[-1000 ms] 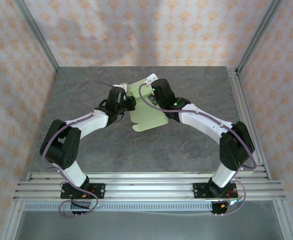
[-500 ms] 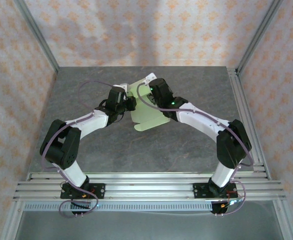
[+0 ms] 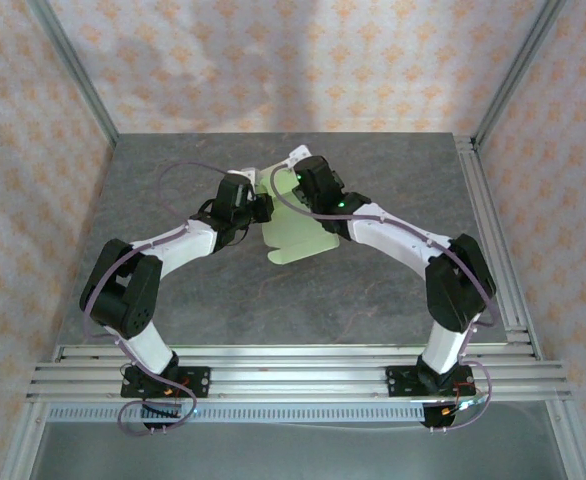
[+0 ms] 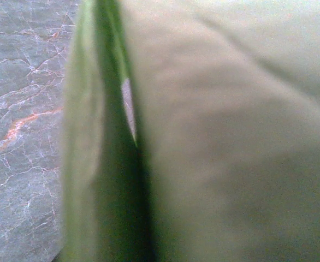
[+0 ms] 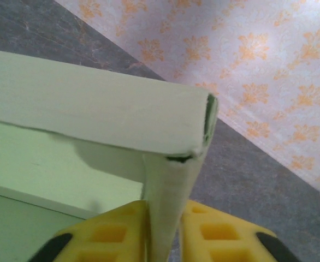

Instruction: Fold the paper box

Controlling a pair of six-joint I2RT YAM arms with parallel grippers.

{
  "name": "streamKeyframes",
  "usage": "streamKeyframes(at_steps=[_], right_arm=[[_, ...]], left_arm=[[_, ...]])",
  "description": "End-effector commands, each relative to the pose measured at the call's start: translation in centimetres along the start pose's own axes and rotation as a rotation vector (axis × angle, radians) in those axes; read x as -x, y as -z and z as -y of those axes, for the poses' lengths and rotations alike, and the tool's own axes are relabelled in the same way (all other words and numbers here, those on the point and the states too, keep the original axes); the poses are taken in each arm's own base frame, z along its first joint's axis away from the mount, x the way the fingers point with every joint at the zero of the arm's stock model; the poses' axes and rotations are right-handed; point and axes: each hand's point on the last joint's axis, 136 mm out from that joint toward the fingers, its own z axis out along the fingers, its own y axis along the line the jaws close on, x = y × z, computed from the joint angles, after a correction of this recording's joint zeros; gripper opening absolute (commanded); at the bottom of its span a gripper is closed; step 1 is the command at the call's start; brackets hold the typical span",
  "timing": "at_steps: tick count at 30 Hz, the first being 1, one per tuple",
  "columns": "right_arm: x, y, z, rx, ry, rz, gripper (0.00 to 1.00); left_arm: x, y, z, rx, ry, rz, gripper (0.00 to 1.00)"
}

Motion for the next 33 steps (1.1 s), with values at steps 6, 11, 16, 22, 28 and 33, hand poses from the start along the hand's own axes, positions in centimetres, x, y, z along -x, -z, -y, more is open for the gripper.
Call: streamKeyframes(at_steps=[6, 11, 16, 22, 28, 33], right_arm=[[0.8, -0.1, -0.3, -0.025, 0.009, 0.005, 0.00], [0.1, -0.8, -0.3, -0.159, 0.085, -0.017, 0.00], [0.0, -1.2, -1.0, -0.176, 0.087, -0.011, 0.23], [-0.2, -1.8, -0.9, -0.219, 0.117, -0.017, 0.00], [-0.6, -2.3, -0.2, -0.297, 0.111, -0.029, 0.00], [-0.6, -1.9, 0.1, -0.304, 0.087, -0.035, 0.00]], left_arm=[[2.5, 1.7, 4.7, -0.153, -0.055, 0.065, 0.00], [2.7, 1.7, 5.1, -0.162, -0.053, 0.067, 0.00], [2.4, 1.9, 4.9, -0.159, -0.048, 0.066, 0.00], [2.2, 1.7, 4.7, -0.154, -0.044, 0.059, 0.00], [2.3, 1.6, 4.9, -0.158, -0.043, 0.060, 0.00], [2.1, 1.8, 4.5, -0.148, -0.038, 0.058, 0.00]])
